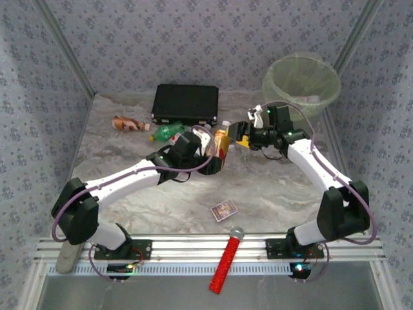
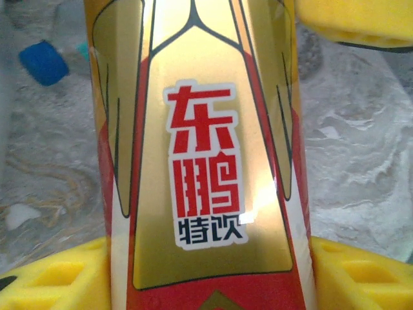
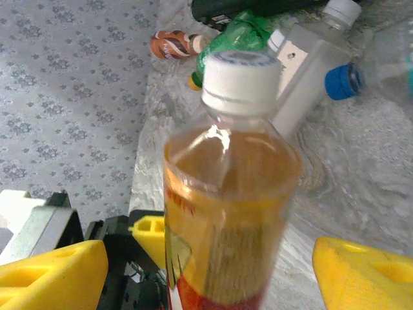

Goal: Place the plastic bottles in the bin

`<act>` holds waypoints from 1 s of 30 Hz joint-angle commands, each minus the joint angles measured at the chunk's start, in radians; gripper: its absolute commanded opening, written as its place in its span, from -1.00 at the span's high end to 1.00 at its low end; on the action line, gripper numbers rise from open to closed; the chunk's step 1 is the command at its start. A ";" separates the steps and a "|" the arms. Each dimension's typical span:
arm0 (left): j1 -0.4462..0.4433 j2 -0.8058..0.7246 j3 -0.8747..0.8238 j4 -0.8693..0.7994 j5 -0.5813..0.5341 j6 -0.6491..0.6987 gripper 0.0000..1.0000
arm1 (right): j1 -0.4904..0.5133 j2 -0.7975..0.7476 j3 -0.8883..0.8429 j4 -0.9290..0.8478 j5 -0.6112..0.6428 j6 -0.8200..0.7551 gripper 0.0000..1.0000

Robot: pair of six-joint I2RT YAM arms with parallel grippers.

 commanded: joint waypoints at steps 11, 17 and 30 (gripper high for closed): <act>-0.001 -0.005 0.003 0.173 0.059 -0.027 -0.05 | 0.043 0.108 0.063 0.045 0.002 0.039 -0.63; 0.000 -0.014 -0.010 0.189 0.044 -0.041 -0.12 | 0.051 0.119 0.098 0.040 0.004 0.034 -0.40; 0.000 -0.128 -0.080 0.138 -0.052 -0.035 -1.00 | -0.024 0.086 0.339 -0.258 0.051 -0.202 -0.28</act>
